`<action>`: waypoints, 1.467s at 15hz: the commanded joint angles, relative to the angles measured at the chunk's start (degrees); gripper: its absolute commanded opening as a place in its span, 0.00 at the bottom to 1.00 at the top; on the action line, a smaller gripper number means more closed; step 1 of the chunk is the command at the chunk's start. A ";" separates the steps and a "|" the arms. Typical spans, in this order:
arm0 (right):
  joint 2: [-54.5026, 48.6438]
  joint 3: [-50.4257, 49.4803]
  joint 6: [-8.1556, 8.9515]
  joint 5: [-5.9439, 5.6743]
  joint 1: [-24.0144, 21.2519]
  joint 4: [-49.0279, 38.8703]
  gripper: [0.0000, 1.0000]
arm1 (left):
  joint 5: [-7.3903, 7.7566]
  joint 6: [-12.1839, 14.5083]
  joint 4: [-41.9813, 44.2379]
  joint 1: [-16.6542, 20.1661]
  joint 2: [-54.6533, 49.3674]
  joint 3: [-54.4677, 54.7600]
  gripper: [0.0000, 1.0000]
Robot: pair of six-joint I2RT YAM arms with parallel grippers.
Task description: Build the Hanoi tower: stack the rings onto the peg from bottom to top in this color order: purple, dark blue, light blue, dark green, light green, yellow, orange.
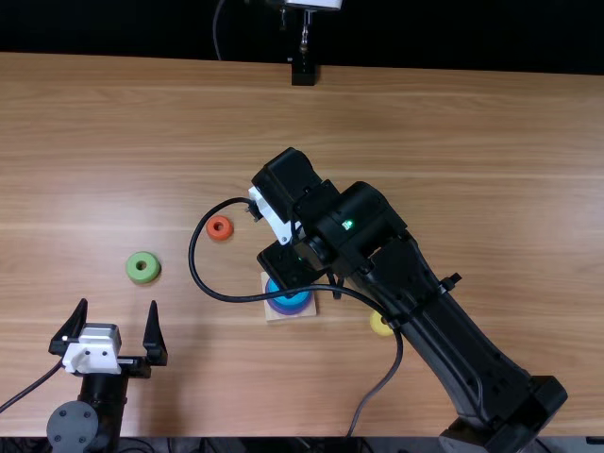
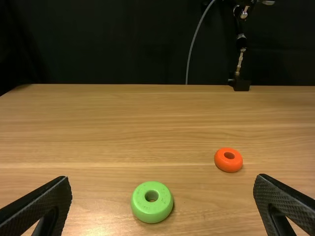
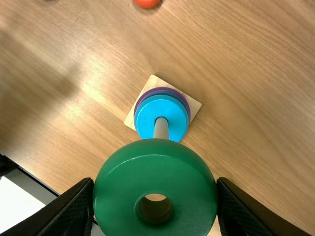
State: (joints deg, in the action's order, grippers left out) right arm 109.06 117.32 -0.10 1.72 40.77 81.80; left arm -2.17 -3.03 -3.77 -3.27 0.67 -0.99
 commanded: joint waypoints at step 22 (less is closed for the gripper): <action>-1.48 -2.71 -0.01 0.18 0.01 -4.85 0.00 | -0.04 0.50 -0.87 0.54 -0.67 0.99 1.00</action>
State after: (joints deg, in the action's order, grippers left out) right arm 109.06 115.42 -0.08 1.69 40.77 76.90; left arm -2.15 -3.03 -3.81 -3.27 0.67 -0.99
